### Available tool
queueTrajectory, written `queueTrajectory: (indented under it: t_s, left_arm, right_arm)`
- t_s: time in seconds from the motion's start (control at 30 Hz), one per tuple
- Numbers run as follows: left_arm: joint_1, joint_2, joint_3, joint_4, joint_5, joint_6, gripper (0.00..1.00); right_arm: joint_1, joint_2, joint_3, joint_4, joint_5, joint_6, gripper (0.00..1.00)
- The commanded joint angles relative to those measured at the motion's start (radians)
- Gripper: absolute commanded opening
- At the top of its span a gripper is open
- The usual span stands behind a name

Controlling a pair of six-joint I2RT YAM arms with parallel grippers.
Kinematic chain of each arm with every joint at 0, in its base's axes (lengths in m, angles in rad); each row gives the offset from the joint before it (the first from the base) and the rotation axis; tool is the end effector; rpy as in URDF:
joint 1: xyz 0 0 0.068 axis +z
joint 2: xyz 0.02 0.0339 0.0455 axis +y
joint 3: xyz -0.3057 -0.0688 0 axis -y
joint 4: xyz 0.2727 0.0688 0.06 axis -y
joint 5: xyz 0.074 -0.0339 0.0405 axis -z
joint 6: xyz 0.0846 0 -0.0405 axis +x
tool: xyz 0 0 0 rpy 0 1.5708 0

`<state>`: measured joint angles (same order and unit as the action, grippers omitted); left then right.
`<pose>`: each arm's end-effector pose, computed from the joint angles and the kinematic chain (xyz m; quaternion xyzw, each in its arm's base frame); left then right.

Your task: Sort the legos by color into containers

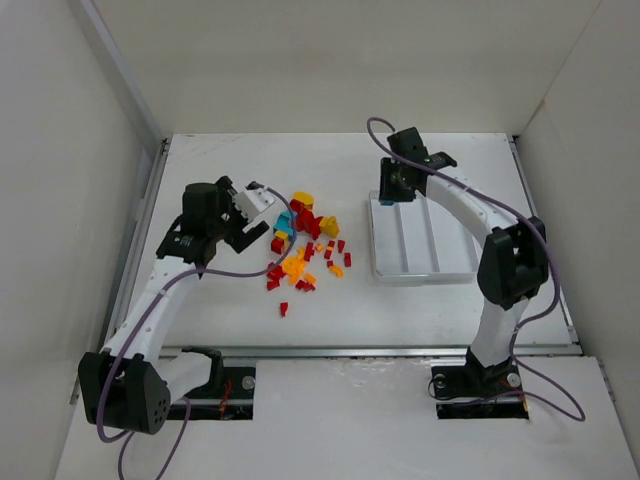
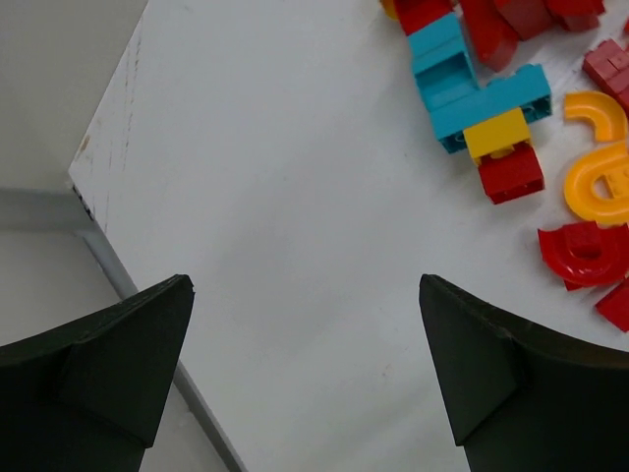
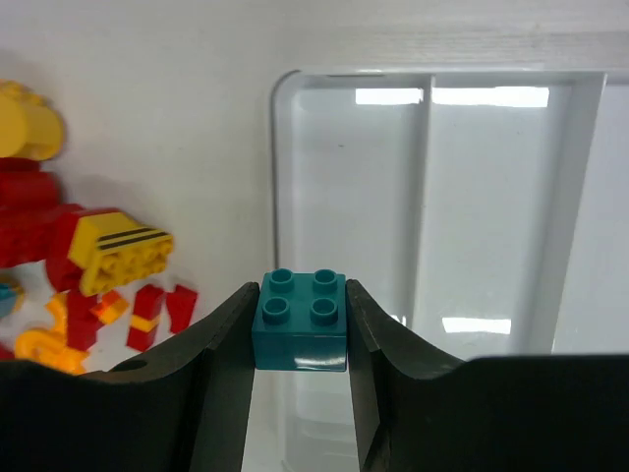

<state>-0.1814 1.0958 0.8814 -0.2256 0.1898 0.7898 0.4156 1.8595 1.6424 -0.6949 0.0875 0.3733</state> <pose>0.2937 -0.0701 0.3191 0.4372 0.7197 0.0834 0.5328 0.4450 0.1883 0.2812 -0.0058 0.9454 0.0860 0.3143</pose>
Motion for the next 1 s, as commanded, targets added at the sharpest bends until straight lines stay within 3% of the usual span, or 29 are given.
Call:
queueTrajectory:
  t_s: [0.0, 0.13, 0.23, 0.33, 0.37, 0.5, 0.63, 0.77, 0.97]
  left_arm:
    - [-0.003, -0.01, 0.07, -0.081, 0.155, 0.219, 1.0]
    - [-0.026, -0.01, 0.07, -0.132, 0.227, 0.246, 1.0]
    - [-0.05, -0.01, 0.061, -0.132, 0.217, 0.233, 1.0]
    - [-0.075, -0.01, 0.06, -0.132, 0.208, 0.207, 1.0]
    - [-0.085, -0.01, 0.06, -0.142, 0.208, 0.207, 1.0]
    - [-0.116, -0.01, 0.051, -0.143, 0.195, 0.197, 1.0]
    - [-0.135, -0.028, 0.033, -0.143, 0.166, 0.173, 1.0]
    - [-0.156, -0.051, 0.01, -0.132, 0.157, 0.138, 1.0]
    - [-0.197, -0.096, -0.032, -0.112, 0.137, 0.077, 1.0]
  right_arm:
    - [-0.006, 0.052, -0.012, -0.037, 0.003, -0.002, 0.0]
    - [-0.024, 0.07, -0.035, -0.005, -0.011, -0.002, 0.01]
    - [-0.024, 0.09, -0.035, 0.004, -0.002, -0.002, 0.08]
    - [-0.024, 0.101, -0.035, 0.005, -0.025, -0.013, 0.34]
    - [-0.024, 0.101, -0.044, 0.005, -0.025, -0.013, 0.52]
    - [-0.024, 0.061, -0.053, 0.015, -0.054, -0.034, 0.72]
    - [0.018, 0.011, -0.041, 0.006, -0.02, -0.069, 0.79]
    - [0.115, -0.054, -0.059, -0.005, 0.023, -0.131, 0.79]
    - [0.253, -0.07, -0.151, 0.063, -0.081, -0.217, 0.76]
